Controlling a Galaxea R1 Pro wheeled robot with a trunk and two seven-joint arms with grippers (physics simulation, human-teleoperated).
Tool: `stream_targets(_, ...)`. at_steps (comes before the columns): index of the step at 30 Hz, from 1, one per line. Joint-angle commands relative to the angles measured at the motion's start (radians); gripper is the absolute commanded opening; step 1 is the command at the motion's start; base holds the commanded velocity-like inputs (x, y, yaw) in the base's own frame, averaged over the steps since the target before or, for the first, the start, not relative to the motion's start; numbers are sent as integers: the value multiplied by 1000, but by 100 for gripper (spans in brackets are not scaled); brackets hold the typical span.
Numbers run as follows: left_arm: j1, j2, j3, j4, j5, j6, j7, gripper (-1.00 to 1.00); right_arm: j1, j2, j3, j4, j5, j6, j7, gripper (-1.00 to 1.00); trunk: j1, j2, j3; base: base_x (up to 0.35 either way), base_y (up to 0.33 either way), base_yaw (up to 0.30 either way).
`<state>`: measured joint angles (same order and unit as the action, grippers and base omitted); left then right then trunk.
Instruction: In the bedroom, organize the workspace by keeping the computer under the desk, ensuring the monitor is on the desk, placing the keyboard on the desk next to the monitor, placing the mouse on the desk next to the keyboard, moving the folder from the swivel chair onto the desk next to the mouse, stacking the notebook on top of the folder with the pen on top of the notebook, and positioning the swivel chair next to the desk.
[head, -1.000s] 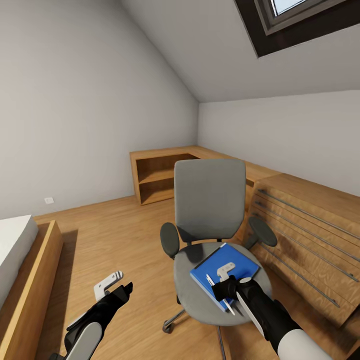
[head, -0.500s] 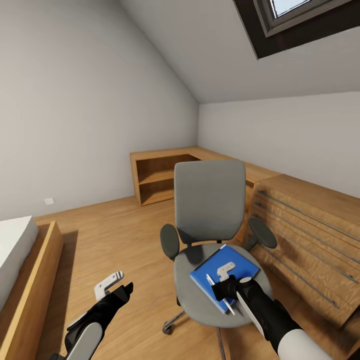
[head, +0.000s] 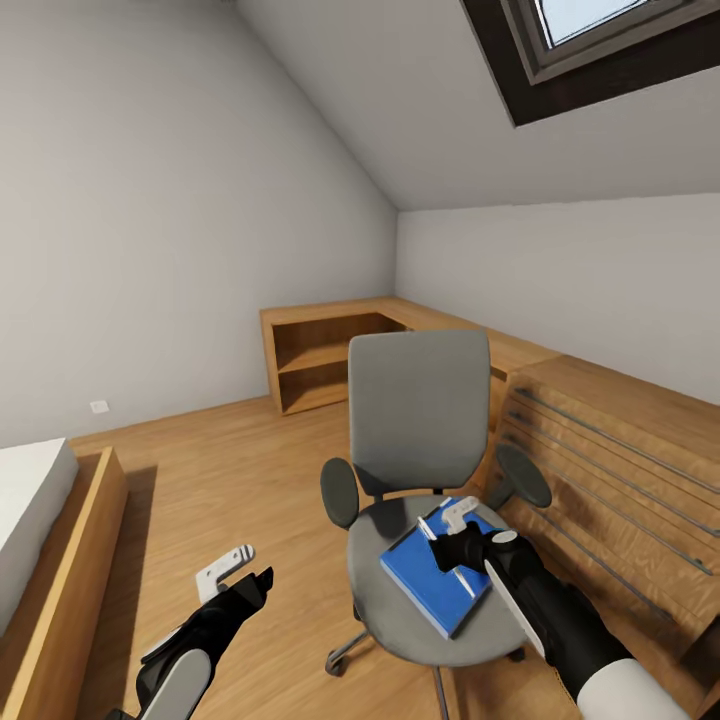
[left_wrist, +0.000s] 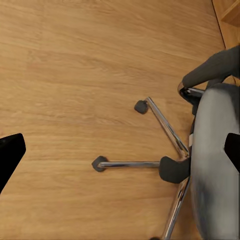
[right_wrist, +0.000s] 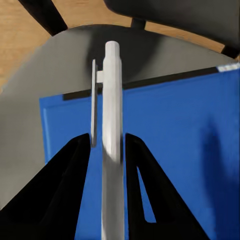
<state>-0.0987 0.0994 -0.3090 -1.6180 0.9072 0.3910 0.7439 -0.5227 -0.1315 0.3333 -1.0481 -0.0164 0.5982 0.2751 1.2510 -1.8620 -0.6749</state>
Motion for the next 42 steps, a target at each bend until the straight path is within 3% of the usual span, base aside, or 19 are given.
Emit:
stream_targets(1,-1,1,-2,-1,6,2,8,100,8,-5,0,-25,-10,14,0,-100,-4,7,2,0,0,0)
stream_targets(6,-1,1,-2,-1,6,2,8,100,59,-16,-41,-143,-47,52,-26,-100,-23,42,18,-119,0,0)
stream_targets(9,-1,0,-2,-1,6,2,8,100,80,-16,-91,-189,-57,89,-56,-100,-35,63,27,-275,0,0)
stream_targets(10,-1,0,-2,-2,6,2,8,100,87,-16,-125,-206,-61,109,-73,-100,-39,70,30,-315,0,0)
stream_targets(21,-1,1,-2,-1,6,2,9,100,94,-12,-232,-236,-76,141,-92,-100,-81,147,65,-230,0,0)
stream_targets(23,-1,0,-2,-1,6,2,9,100,95,-8,-253,-244,-99,149,-92,-100,-88,161,71,-39,0,0)
stream_targets(24,-1,0,-3,-1,6,2,9,100,95,-4,-270,-257,-131,155,-92,-100,-92,168,74,-18,0,-12)
stream_targets(27,-1,0,-3,-1,6,2,9,100,95,-3,-286,-278,-172,167,-92,-100,-104,189,83,-11,0,-33)
stream_targets(33,-1,0,-6,-1,6,2,9,100,95,-3,-299,-308,-211,208,-93,-100,-127,231,102,-3,0,-18)
stream_targets(42,-1,0,-7,-1,6,2,9,100,95,-3,-304,-311,-214,209,-93,-100,-161,294,142,0,0,-111)
